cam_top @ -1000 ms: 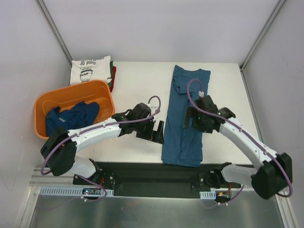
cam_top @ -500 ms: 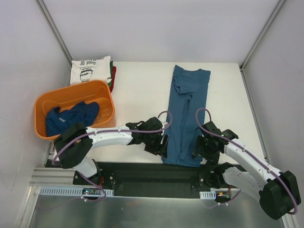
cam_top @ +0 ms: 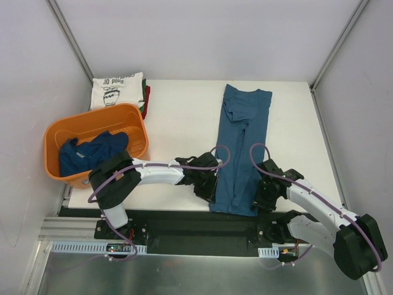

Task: Fold and stack the t-shirts
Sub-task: Fold the tshirt

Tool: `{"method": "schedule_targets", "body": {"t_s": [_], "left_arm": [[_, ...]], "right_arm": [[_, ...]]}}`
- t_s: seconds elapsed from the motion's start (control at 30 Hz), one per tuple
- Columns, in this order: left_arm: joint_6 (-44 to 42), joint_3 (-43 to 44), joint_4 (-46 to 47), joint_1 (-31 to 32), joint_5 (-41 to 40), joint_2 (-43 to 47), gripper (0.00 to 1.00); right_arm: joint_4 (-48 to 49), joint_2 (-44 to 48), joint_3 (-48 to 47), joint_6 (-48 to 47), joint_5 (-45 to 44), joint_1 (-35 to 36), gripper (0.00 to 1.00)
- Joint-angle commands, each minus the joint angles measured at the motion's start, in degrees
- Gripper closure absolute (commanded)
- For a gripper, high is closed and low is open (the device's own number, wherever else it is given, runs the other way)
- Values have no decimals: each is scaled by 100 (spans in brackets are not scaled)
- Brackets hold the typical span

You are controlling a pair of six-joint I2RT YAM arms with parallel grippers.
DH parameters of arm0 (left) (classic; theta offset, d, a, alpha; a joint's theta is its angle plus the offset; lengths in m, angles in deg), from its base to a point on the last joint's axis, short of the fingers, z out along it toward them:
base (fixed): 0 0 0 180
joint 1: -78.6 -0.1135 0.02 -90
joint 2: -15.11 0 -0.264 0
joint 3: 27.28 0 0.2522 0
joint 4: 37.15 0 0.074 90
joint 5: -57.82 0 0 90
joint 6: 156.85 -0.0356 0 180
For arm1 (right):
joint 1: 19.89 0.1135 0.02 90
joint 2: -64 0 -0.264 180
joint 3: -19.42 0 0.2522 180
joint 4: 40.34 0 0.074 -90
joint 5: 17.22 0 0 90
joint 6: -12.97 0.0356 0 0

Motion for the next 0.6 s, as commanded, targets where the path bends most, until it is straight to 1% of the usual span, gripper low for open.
{"method": "schedule_targets", "body": {"t_s": [0.0,0.03,0.07,0.1,0.13,0.23,0.3,0.4,0.5,0.57], "left_arm": [[9,289,-179,96,-134,-194,87],[27,280,-188,96,-186,-159,93],[27,254,-231,114,-239,-81,100],[27,201,-249,114,-265,-28,100],[18,175,-249,123,-301,42,100],[18,43,-424,149,-318,402,100],[62,-123,-652,175,-353,736,100],[211,-369,-811,184,-415,1167,100],[247,-371,-935,184,-459,1361,100],[89,-161,-961,184,-512,1397,100]], "right_arm": [[137,0,37,-28,217,6,75],[128,9,89,-28,217,14,77],[128,26,142,-28,235,6,85],[136,52,160,-37,331,6,97],[145,61,186,-98,392,6,99],[-91,219,187,-238,893,41,99],[-537,474,160,-370,1130,50,99],[-882,851,151,-555,1420,59,99],[-787,1195,160,-547,1588,67,99],[-716,1257,-41,-538,1528,58,100]]}}
